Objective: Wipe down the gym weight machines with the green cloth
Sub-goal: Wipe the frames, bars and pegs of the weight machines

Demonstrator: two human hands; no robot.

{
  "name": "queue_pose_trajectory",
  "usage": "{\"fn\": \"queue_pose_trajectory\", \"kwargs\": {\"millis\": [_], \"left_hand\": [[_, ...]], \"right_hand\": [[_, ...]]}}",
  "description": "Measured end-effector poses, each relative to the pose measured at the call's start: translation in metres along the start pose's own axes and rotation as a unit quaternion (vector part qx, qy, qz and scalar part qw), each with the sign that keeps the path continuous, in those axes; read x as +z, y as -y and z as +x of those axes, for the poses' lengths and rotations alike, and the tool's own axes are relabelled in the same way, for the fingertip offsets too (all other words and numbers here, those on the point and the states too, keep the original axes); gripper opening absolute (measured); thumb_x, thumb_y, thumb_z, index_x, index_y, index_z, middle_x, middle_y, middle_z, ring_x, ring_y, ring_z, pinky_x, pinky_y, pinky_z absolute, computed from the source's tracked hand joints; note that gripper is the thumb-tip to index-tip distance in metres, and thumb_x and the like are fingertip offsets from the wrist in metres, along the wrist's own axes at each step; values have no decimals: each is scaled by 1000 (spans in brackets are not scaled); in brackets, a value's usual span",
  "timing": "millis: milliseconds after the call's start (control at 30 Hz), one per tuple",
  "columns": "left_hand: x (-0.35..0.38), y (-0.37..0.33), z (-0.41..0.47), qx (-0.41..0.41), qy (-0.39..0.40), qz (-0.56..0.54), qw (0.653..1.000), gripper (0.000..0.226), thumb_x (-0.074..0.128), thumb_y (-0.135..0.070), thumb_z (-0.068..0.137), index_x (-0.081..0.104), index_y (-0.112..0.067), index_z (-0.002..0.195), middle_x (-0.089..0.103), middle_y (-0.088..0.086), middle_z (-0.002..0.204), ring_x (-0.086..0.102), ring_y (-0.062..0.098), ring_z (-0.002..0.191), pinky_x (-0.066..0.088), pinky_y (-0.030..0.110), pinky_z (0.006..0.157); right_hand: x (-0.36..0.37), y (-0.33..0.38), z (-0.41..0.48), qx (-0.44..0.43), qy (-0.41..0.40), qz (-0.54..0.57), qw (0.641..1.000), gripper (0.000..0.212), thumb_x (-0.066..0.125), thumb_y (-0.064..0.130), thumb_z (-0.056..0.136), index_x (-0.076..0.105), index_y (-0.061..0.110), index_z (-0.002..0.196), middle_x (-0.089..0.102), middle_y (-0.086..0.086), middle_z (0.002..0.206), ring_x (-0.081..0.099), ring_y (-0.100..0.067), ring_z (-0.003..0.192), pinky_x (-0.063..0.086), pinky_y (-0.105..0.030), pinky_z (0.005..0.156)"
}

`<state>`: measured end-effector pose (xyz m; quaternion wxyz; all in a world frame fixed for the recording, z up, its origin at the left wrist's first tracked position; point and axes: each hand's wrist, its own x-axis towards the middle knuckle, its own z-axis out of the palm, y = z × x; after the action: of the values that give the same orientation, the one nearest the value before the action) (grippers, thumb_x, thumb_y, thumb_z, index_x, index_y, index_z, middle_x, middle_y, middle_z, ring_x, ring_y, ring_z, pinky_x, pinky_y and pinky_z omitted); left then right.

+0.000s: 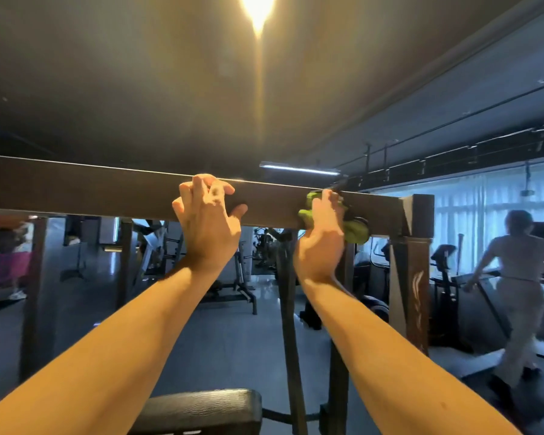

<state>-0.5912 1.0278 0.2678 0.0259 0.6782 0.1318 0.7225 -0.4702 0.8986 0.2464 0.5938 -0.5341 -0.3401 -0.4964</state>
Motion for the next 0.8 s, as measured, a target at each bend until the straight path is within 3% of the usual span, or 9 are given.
{"fn": "queue_pose_trajectory", "kwargs": {"millis": [67,133,233,300,367,433,533,667,800], "left_hand": [[-6,11,2,-4,-4,7,1000,34,82,-34,83,64,-22,109,50,-2,121,41,21,117,25,33,89],[-14,20,5,-15,-12,15,1000,34,81,-37,84,64,-21,108,50,-2,121,41,22,116,25,33,88],[-22,26,10,-29,-18,15,999,31,79,-38,86,65,-19,107,51,2,121,42,25,117,26,36,87],[-24,27,11,-26,-25,14,999,29,78,-35,87,66,-18,106,52,3,120,43,26,116,27,36,86],[-24,27,12,-22,-28,15,999,27,78,-33,87,66,-18,106,52,3,119,45,26,115,28,36,86],[-26,29,12,-26,-26,23,999,25,78,-30,88,65,-18,106,53,3,119,45,25,114,28,35,86],[-38,36,9,-41,-12,45,998,23,78,-24,88,66,-18,106,55,3,118,46,25,113,30,35,88],[-73,50,2,-74,48,79,993,10,70,-20,93,70,-17,103,61,6,114,50,31,113,36,40,89],[-128,59,-10,-159,97,-19,982,10,64,-22,99,69,-19,106,65,2,108,61,23,101,51,43,94]], "right_hand": [[8,14,-8,-62,95,18,993,64,46,-26,85,53,0,144,47,-12,154,38,-11,143,38,-8,108],[-6,5,6,-90,155,34,983,64,47,-26,86,55,3,143,48,-7,153,36,-5,143,39,-11,109],[-43,-42,33,20,9,26,999,47,51,-11,95,59,3,140,61,-11,140,55,-15,132,47,-32,111],[-47,-58,42,159,-85,-34,983,45,55,-3,97,59,7,140,58,-12,144,52,-27,137,43,-45,115],[-25,-42,37,197,-106,-12,974,40,55,4,100,61,10,139,56,-11,147,49,-29,141,42,-46,116],[5,-9,16,102,-55,37,993,42,50,16,101,59,6,141,55,-12,147,49,-27,140,40,-44,117],[28,37,-17,26,104,29,994,43,56,3,94,60,3,137,57,-17,142,52,-31,134,43,-45,113],[54,79,-29,-88,177,102,975,37,67,-5,90,71,4,126,64,-14,137,54,-26,135,49,-43,108],[58,123,-51,-31,287,259,922,32,66,-9,91,70,-1,122,69,-11,124,66,-18,113,51,-27,103]]}}
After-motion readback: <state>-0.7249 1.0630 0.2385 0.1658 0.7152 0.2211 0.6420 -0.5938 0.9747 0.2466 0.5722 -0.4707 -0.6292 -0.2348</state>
